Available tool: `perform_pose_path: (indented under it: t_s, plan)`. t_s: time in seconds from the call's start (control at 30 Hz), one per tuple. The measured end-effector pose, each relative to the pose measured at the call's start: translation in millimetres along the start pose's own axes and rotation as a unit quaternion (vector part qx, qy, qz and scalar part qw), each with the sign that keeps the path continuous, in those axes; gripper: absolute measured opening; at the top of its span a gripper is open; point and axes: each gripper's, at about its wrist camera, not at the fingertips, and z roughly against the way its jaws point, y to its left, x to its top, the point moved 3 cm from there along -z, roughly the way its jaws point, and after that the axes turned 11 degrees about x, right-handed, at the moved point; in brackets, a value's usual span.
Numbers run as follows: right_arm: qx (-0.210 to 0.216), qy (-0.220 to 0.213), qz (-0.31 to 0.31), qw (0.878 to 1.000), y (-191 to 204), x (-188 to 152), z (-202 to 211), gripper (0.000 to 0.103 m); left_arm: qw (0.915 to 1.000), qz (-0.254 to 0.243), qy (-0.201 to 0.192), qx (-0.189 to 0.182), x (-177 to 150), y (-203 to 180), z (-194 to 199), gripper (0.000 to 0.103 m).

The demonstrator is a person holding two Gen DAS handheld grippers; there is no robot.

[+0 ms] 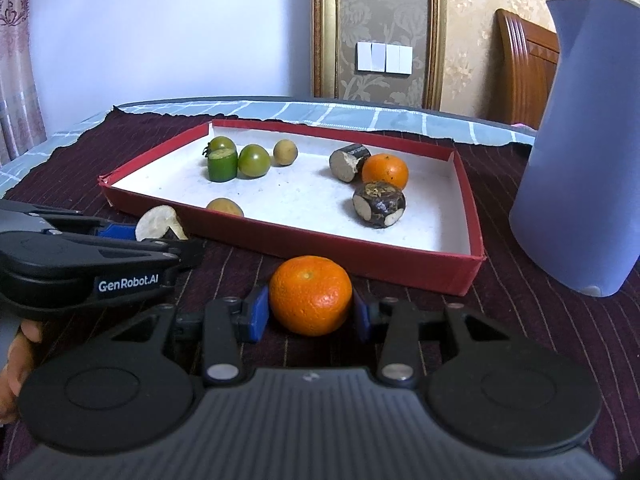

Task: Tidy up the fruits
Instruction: 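Carry the cut piece and the orange over the tray with both tools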

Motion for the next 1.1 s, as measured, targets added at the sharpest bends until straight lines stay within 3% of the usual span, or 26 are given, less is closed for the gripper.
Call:
perform_pose_path:
  t_s: [0.4, 1.1]
  plan:
    - [-0.002, -0.022, -0.010, 1.000, -1, 5, 12, 0.040, 0.9996, -0.001, -0.024, 0.014, 10, 5, 16, 0.032]
    - [-0.014, -0.064, -0.018, 0.998, -13, 37, 6, 0.040, 0.9979, 0.005, -0.043, 0.048, 43, 9, -2, 0.032]
